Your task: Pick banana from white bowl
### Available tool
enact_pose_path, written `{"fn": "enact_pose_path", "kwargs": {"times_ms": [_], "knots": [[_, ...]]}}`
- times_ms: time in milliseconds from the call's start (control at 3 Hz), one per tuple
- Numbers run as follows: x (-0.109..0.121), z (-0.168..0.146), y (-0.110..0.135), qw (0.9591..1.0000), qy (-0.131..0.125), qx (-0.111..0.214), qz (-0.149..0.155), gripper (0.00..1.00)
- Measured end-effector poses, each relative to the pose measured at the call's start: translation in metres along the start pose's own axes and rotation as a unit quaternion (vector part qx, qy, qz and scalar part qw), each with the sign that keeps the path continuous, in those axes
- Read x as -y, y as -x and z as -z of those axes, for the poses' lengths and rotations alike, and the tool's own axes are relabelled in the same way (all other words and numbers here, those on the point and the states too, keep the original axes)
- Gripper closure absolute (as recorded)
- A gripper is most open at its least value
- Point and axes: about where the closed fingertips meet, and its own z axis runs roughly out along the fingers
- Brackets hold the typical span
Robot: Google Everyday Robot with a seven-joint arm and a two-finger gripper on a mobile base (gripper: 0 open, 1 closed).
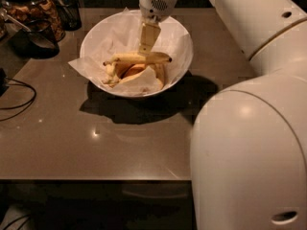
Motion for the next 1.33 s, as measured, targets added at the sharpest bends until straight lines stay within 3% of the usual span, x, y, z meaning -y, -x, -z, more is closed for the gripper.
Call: {"fn": "enact_pose_path", "kwargs": {"times_ms": [1333], "knots": [[-0.007,-0.026,-0.005,0.9992,0.039,0.010,-0.009,0.50]]}}
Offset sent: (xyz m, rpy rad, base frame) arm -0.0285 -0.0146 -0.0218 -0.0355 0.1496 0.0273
